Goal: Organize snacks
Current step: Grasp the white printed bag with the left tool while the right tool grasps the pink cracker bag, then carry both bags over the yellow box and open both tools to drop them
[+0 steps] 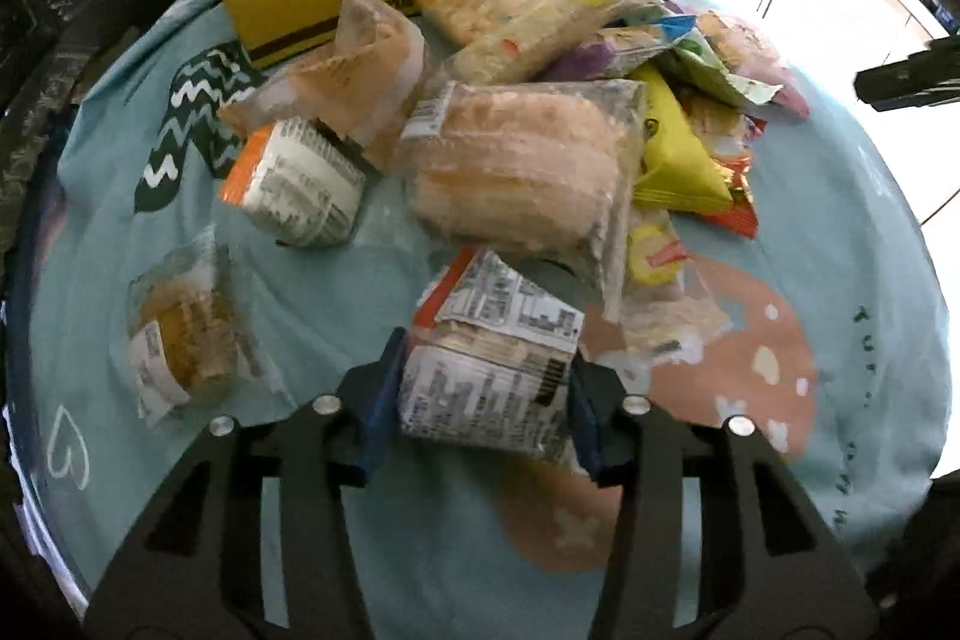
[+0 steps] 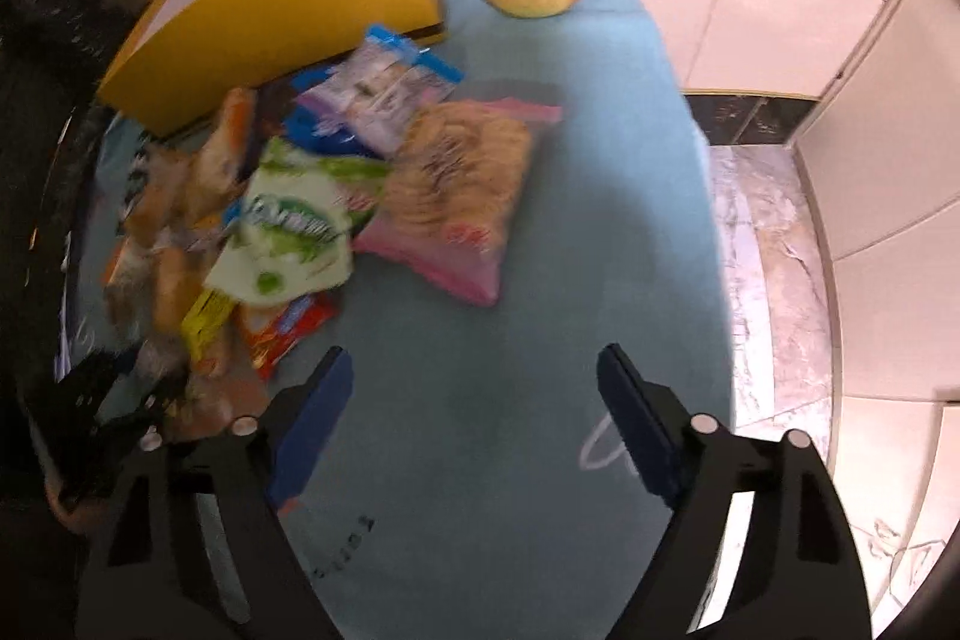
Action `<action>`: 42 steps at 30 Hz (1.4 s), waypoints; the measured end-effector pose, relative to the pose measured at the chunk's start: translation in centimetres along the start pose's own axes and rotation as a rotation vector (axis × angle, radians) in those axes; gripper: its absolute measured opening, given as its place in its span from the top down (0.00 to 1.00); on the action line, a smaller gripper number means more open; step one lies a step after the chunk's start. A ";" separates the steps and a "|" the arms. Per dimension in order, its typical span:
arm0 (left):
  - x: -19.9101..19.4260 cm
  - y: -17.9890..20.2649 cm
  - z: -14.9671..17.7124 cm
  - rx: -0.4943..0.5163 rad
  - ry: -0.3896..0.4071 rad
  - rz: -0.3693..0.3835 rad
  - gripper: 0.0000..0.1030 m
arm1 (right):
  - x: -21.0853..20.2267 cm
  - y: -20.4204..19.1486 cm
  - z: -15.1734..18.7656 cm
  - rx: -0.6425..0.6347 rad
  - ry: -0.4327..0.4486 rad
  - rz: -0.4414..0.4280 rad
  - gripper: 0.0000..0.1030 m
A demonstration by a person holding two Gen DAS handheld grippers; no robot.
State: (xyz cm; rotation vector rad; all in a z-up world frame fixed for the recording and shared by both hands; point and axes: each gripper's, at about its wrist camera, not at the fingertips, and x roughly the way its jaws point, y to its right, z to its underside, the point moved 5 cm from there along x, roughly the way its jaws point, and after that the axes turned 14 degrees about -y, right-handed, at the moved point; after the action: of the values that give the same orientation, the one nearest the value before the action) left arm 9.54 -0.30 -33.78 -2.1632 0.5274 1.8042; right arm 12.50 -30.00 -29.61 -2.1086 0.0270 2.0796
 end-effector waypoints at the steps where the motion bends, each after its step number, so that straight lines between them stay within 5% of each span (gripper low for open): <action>1: -0.3 0.1 0.2 -0.002 0.002 0.014 0.54 | 0.2 -0.1 -0.5 -0.002 0.004 0.018 0.21; 10: -1.1 -1.9 0.8 -0.076 -0.002 0.020 0.54 | 2.5 -1.7 -6.5 0.067 0.040 0.161 0.21; 13: -1.2 -1.7 0.7 -0.080 -0.004 0.015 0.54 | 3.4 -2.4 -7.5 0.083 0.060 0.189 0.05; 17: -0.8 -2.0 0.3 -0.090 -0.013 0.015 0.54 | 6.1 -4.0 -7.8 0.017 -0.008 0.234 0.04; 24: -0.6 -2.2 0.3 -0.107 -0.014 0.040 0.53 | 5.3 -3.1 -7.2 -0.070 -0.001 0.093 0.40; 29: -1.1 -2.3 0.0 -0.110 0.008 0.051 0.53 | 3.2 0.0 -5.7 -0.060 0.044 -0.053 0.41; 36: -3.4 -3.3 -0.5 -0.134 0.081 0.063 0.53 | -0.4 0.9 -2.2 -0.123 0.110 -0.088 0.41; 42: -6.0 -3.8 -0.6 -0.154 0.141 0.077 0.53 | -2.2 -2.0 0.0 -0.187 0.140 -0.117 0.41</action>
State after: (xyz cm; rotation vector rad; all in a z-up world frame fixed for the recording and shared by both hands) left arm 10.79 3.42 -27.85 -2.4179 0.5259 1.7945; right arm 12.76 -28.28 -27.23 -2.2985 -0.2759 1.9330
